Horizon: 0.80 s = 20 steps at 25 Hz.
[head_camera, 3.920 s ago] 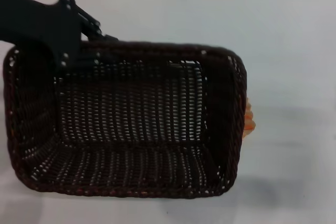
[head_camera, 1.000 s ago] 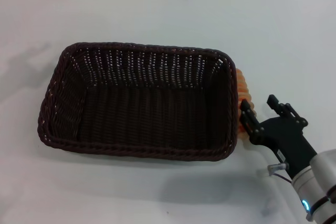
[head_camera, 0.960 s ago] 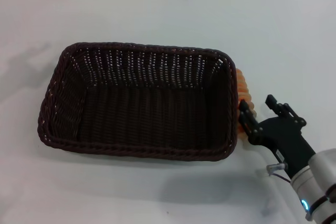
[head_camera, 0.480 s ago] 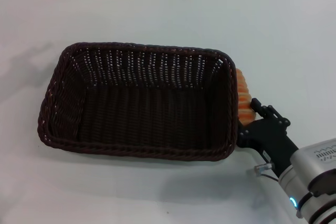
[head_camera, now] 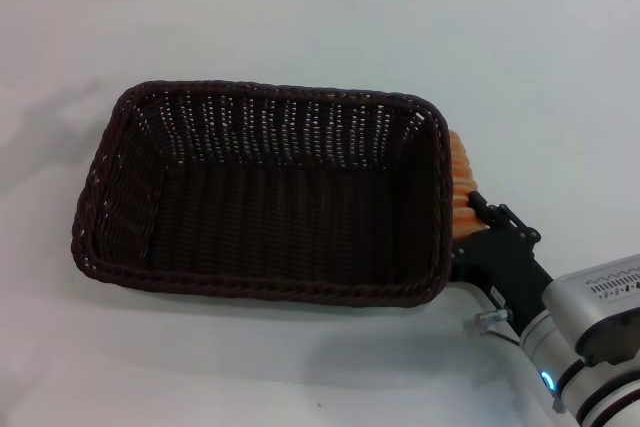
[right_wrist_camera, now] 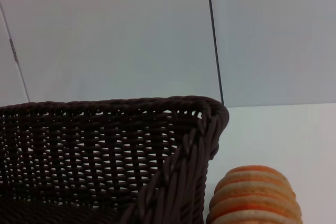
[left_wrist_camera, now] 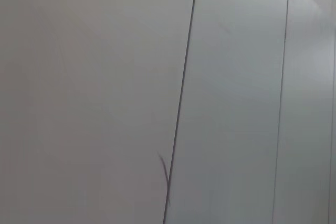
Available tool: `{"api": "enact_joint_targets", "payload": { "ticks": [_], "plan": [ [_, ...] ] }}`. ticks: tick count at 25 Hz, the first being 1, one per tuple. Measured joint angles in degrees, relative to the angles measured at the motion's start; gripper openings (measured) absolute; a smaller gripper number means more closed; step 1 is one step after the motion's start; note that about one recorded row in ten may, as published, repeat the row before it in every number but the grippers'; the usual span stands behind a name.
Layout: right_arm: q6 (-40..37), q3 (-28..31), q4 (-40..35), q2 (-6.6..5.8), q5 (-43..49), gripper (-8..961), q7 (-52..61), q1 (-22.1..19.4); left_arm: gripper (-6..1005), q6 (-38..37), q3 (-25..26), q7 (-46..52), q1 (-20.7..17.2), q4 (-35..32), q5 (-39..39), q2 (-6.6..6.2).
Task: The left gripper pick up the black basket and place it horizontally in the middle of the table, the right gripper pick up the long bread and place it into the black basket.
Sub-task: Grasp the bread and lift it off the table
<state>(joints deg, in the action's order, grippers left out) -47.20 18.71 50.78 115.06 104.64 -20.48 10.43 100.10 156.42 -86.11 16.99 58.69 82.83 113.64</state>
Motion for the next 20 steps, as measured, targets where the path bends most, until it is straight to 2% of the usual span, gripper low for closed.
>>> {"api": "enact_joint_targets", "payload": {
  "ticks": [8, 10, 13, 17, 20],
  "plan": [
    [0.03, 0.25, -0.06, 0.03, 0.04, 606, 0.04, -0.11, 465, 0.25, 0.44, 0.31, 0.30, 0.17, -0.12, 0.14],
    [-0.33, 0.54, -0.11, 0.07, 0.04, 491, 0.05, -0.41, 465, 0.42, 0.52, 0.35, 0.33, 0.18, -0.15, 0.16],
    [-0.81, 0.71, -0.10, 0.08, 0.03, 476, 0.06, -0.55, 465, 0.56, 0.61, 0.40, 0.33, 0.20, -0.15, 0.18],
    [-6.24, 1.34, -0.10, 0.23, -0.30, 455, 0.07, -2.33, 465, 0.62, 0.63, 0.41, 0.32, 0.20, -0.20, 0.18],
    [-15.64, 1.89, -0.41, 0.90, -0.13, 440, 0.09, -5.09, 465, 0.64, 0.64, 0.42, 0.28, 0.20, -0.27, 0.18]
  ]
}}
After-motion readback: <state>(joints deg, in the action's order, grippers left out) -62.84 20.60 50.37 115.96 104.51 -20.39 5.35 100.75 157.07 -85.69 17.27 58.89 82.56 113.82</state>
